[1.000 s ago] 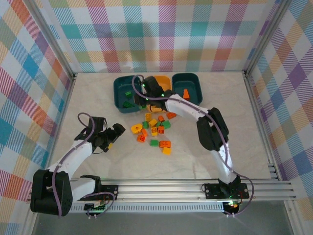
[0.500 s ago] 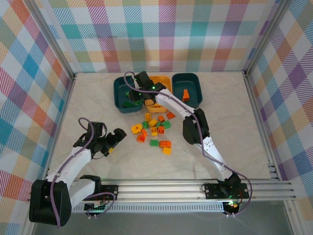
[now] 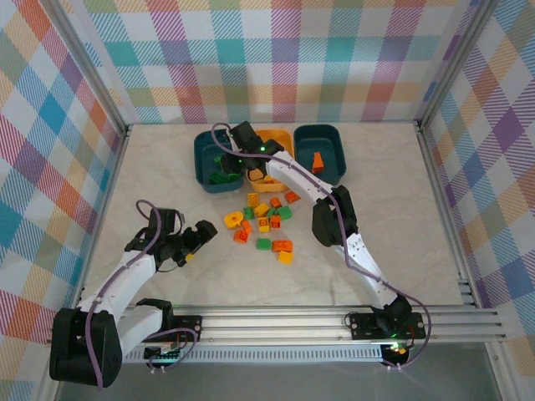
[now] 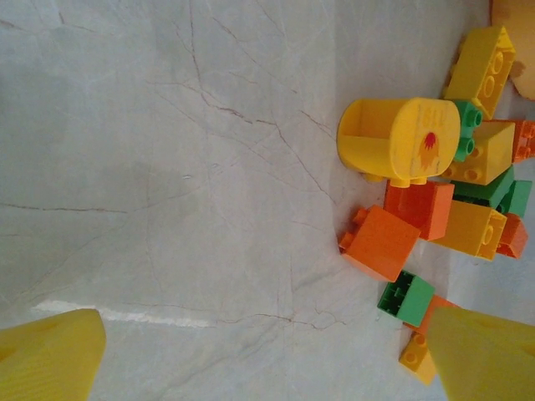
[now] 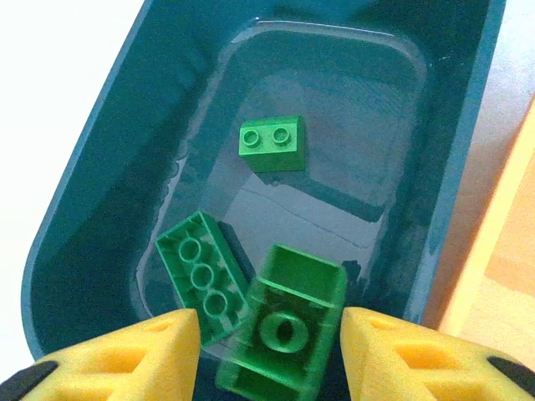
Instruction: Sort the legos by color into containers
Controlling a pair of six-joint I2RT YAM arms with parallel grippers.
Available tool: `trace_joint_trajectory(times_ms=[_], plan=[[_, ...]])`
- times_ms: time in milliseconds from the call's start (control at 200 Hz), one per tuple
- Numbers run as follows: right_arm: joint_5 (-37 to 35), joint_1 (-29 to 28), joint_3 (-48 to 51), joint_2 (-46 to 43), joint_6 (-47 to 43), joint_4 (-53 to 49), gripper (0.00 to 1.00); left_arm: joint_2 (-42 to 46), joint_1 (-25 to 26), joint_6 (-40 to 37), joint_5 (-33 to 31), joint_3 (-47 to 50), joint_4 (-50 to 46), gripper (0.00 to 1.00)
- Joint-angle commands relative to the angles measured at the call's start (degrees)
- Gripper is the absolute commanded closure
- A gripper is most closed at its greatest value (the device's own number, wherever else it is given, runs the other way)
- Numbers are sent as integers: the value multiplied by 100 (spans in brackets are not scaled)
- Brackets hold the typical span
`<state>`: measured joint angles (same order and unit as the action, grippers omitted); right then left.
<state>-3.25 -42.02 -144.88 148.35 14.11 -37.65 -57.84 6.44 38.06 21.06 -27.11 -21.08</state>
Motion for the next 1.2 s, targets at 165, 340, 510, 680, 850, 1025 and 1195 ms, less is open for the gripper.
trace_joint_trajectory(times_ms=[165,340,510,680,850,1025,1195], plan=[[-819,-280,2375,-2193,-8,383,52,89,8,-63,173,-176,-10,2],[-1257,-539,4900,-3567,667,737,52,-113,440,-58,190,-184,430,4],[-1416,-676,6708,-4679,1067,1004,51,-601,1271,-149,-58,-470,748,9],[-1092,-702,7958,-5476,1074,992,42,-876,2247,-288,-763,-852,682,12],[-823,-713,8594,-5685,1387,1379,40,-1268,2528,-262,-1095,-1081,736,13],[-761,-705,8463,-5483,1941,1936,37,-1588,2551,-164,-1111,-1308,719,15],[-1215,-687,8098,-5064,2546,1916,33,-1454,2597,-114,-1327,-1291,593,15]])
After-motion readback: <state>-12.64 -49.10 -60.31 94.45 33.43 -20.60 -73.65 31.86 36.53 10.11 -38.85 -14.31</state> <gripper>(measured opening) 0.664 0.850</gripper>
